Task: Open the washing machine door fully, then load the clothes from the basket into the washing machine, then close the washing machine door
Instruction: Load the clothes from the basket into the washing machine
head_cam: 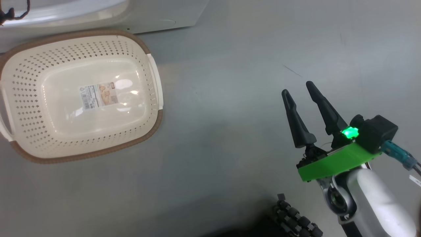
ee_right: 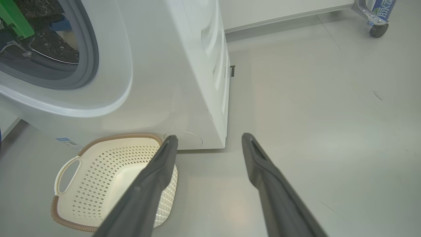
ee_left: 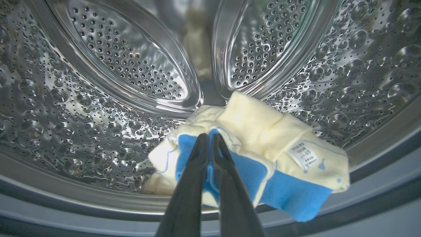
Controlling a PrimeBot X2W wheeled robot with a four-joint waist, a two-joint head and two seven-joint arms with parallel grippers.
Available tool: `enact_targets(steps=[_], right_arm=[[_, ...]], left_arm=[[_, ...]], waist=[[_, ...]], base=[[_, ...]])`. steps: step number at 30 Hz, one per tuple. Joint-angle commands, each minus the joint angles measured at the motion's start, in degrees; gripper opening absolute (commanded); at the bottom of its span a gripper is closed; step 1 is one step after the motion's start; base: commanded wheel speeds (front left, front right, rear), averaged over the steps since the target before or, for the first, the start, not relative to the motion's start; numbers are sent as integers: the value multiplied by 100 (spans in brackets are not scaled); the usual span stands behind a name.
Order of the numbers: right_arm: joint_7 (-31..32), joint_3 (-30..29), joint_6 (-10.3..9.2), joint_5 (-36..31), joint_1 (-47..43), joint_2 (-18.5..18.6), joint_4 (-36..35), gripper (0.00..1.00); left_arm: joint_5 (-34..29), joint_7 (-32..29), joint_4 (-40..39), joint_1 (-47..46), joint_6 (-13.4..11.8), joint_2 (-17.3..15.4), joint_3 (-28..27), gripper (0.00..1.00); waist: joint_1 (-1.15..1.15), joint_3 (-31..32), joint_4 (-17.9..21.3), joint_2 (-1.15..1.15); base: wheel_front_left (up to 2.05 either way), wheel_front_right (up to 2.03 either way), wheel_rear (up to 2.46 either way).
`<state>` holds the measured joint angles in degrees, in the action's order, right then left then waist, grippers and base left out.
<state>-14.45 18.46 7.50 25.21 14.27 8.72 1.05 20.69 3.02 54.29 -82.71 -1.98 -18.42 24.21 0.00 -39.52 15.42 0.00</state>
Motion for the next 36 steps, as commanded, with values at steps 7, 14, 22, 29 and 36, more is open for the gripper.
enact_targets(steps=[7,14,22,29,36], right_arm=[[-55,170,-1,44,-125,-28,-144,100],[-55,248,-1,37,-105,-41,-148,100],[-55,363,-1,58,-74,-39,-117,100],[-55,463,-1,101,-44,-42,-67,100],[-55,467,-1,113,15,-50,-51,100]], left_arm=[[-88,97,-26,-696,106,-316,23,0],[-174,258,53,-1129,231,-283,159,0],[-190,-15,451,-1496,406,-328,273,0],[-127,-558,955,-1705,453,-374,319,0],[-84,-301,1096,-1720,330,-341,319,100]], waist=[[0,-335,86,0],[0,-480,118,0],[0,-584,213,0],[0,-645,333,0],[0,-641,339,0]], base=[[0,0,0],[0,0,0],[0,0,0],[0,0,0],[0,0,0]])
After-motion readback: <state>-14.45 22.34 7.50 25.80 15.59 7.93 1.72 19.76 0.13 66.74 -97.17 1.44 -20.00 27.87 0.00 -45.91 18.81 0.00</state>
